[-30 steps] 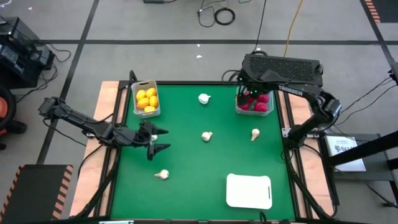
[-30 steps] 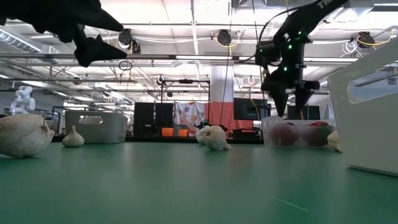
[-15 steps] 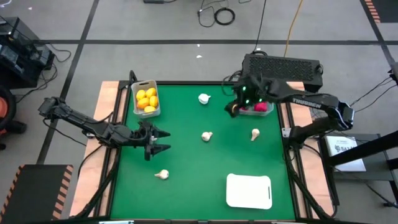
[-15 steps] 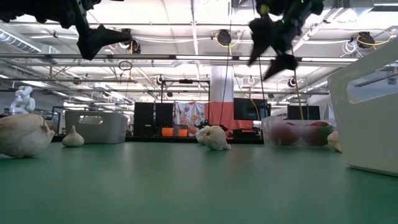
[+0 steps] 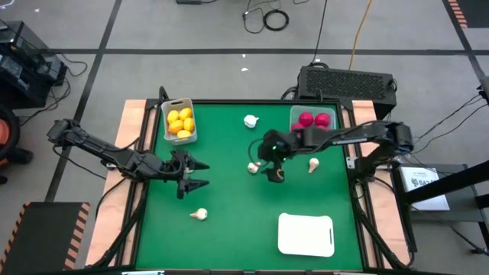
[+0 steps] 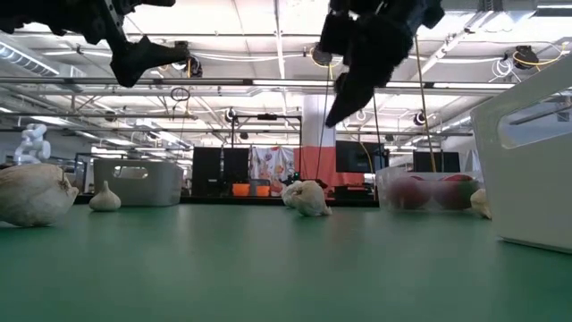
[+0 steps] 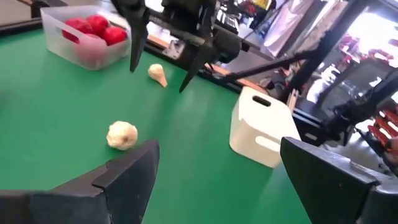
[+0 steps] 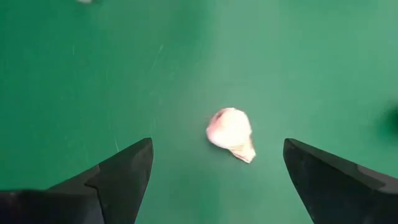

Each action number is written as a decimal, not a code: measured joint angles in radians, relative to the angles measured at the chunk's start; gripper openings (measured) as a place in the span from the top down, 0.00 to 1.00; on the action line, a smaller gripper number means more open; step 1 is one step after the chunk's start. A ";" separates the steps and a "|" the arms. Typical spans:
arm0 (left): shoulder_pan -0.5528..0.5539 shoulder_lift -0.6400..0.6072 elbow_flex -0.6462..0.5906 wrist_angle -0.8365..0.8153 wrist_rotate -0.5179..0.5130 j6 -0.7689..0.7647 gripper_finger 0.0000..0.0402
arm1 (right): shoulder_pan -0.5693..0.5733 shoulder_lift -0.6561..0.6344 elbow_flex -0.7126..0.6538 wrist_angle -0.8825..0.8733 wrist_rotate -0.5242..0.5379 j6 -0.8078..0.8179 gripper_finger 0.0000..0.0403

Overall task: Sort produce into baskets
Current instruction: Put the white garlic in the white bin

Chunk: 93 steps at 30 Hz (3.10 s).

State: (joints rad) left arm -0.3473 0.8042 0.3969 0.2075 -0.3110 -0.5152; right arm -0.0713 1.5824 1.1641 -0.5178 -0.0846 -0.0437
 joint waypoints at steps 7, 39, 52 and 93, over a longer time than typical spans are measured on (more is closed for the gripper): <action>0.000 -0.103 0.000 -0.135 0.026 -0.001 0.15 | 0.021 0.126 0.000 0.080 0.001 0.001 0.13; 0.000 -0.264 0.000 -0.412 0.121 0.053 0.15 | 0.005 0.348 0.000 0.261 0.138 0.141 0.39; 0.000 -0.263 0.000 -0.398 -0.132 -0.302 0.15 | 0.015 0.187 0.074 0.122 -0.060 0.268 0.62; -0.001 -0.118 0.000 -0.237 0.053 -0.157 0.15 | 0.755 0.047 0.076 -0.399 -0.021 1.766 0.62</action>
State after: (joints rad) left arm -0.3481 0.6867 0.3973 -0.0299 -0.2577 -0.6724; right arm 0.6842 1.6293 1.2400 -0.9169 -0.1060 1.7219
